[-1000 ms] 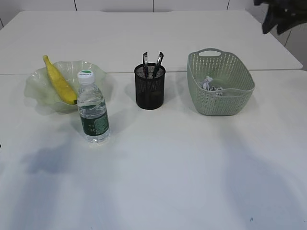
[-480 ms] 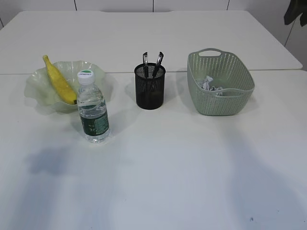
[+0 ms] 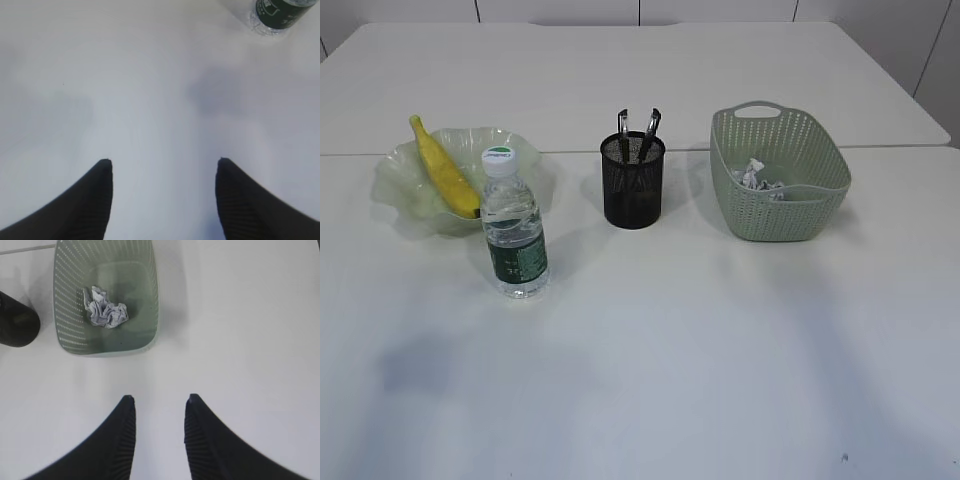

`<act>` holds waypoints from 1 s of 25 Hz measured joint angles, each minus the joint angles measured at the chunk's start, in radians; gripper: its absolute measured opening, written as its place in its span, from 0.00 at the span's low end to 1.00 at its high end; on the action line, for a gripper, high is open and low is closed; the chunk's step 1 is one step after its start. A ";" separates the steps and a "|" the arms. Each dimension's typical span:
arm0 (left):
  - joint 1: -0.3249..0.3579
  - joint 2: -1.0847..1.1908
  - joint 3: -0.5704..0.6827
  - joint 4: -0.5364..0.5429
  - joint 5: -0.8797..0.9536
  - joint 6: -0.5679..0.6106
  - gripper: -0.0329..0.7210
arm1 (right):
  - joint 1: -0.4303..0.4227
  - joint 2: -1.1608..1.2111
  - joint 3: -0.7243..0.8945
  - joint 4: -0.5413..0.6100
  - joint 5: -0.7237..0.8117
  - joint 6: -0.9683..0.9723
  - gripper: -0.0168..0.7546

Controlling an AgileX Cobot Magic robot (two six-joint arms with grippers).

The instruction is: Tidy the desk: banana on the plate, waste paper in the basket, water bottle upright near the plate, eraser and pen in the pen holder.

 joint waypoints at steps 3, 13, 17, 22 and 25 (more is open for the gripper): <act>0.000 -0.054 0.000 0.000 0.046 -0.009 0.65 | 0.000 -0.099 0.090 0.000 0.000 0.000 0.34; 0.000 -0.309 0.000 0.000 0.151 -0.034 0.65 | 0.000 -0.526 0.469 -0.042 0.000 0.000 0.34; 0.000 -0.387 0.000 0.000 0.204 -0.044 0.65 | 0.000 -0.672 0.599 -0.044 -0.010 0.000 0.34; 0.000 -0.463 0.000 0.022 0.225 -0.049 0.65 | 0.000 -0.809 0.686 -0.047 -0.012 0.000 0.34; 0.000 -0.496 0.000 0.024 0.227 -0.052 0.65 | 0.000 -0.863 0.699 -0.052 -0.008 0.000 0.34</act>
